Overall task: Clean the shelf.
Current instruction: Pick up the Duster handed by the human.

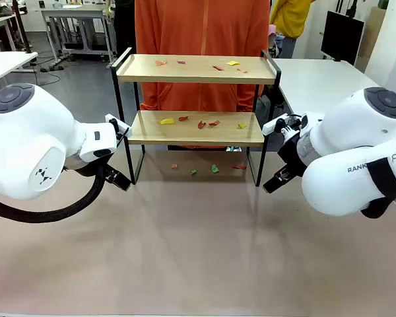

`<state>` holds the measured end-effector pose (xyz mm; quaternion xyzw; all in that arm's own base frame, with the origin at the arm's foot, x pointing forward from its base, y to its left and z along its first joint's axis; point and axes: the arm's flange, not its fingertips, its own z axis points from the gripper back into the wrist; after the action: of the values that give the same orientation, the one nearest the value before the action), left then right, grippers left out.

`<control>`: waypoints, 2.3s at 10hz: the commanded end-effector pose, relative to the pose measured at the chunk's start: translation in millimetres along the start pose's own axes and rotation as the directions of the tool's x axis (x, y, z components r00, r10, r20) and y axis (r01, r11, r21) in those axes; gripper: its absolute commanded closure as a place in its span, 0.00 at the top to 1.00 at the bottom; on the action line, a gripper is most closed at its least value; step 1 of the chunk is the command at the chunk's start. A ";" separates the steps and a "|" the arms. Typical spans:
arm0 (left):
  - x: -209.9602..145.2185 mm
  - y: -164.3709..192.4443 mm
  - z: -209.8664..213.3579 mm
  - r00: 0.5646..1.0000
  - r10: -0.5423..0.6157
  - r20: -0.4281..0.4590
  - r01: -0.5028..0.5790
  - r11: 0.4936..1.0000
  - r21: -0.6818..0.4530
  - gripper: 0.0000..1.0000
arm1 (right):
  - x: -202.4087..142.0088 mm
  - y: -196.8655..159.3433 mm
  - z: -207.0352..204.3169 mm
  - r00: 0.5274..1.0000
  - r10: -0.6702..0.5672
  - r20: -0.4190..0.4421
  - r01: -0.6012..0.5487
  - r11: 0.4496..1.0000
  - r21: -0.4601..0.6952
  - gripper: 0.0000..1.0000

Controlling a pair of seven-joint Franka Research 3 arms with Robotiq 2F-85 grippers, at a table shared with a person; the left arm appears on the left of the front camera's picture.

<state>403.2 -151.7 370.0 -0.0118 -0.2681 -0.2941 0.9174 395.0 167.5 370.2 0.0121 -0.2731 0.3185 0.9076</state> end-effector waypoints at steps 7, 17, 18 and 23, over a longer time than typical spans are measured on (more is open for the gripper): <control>0.0 0.0 0.1 1.000 0.000 0.000 0.000 1.000 0.000 1.00 | 0.2 0.0 0.4 1.000 0.000 0.001 0.000 1.000 0.000 1.00; 33.1 87.3 145.3 0.981 -0.126 0.146 0.163 0.948 -0.275 1.00 | 25.4 -160.4 102.0 0.956 0.040 0.291 -0.099 0.977 0.191 1.00; 31.4 109.6 152.0 0.968 -0.183 0.173 0.234 0.909 -0.345 1.00 | 23.6 -183.5 95.1 0.939 0.062 0.338 -0.128 0.976 0.175 1.00; 3.5 176.7 140.2 0.863 -0.308 0.400 0.461 0.804 -0.376 1.00 | 2.7 -227.4 55.7 0.844 0.127 0.521 -0.287 0.927 0.240 1.00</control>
<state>426.7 15.9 520.7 -0.2048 -0.3174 -0.5274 0.7610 481.0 -22.7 472.1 0.1626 -0.4348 0.4251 0.7771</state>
